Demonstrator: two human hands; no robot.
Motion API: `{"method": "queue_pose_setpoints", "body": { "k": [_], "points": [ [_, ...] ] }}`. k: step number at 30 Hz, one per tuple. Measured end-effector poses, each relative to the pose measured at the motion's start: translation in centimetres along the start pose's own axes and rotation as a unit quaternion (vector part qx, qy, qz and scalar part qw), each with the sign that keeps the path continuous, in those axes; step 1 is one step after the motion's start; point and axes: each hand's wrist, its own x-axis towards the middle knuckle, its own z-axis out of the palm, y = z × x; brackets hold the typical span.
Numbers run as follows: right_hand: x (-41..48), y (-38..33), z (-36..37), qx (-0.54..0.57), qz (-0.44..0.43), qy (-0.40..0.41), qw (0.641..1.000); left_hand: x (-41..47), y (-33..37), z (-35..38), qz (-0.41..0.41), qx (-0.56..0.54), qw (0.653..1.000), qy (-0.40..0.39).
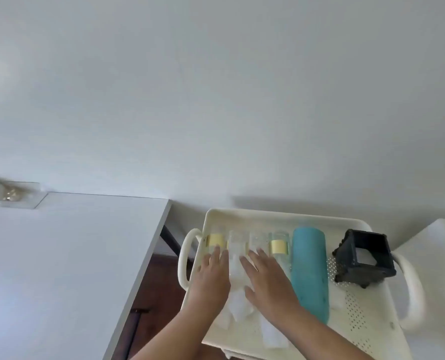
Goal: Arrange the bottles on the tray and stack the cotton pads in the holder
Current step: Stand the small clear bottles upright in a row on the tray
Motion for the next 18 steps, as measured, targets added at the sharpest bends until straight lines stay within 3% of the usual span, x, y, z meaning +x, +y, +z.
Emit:
{"method": "queue_pose_setpoints", "body": {
  "k": [9,18],
  "points": [
    [3.1,1.2,1.5,-0.104,-0.043,-0.002,0.994,1.4,0.4,0.0,-0.108,-0.095,0.989,0.016],
    [5.1,-0.3,2.9,-0.105,-0.053,-0.022,0.993,1.9,0.0,0.5,-0.122,-0.167,0.977,0.049]
  ]
}}
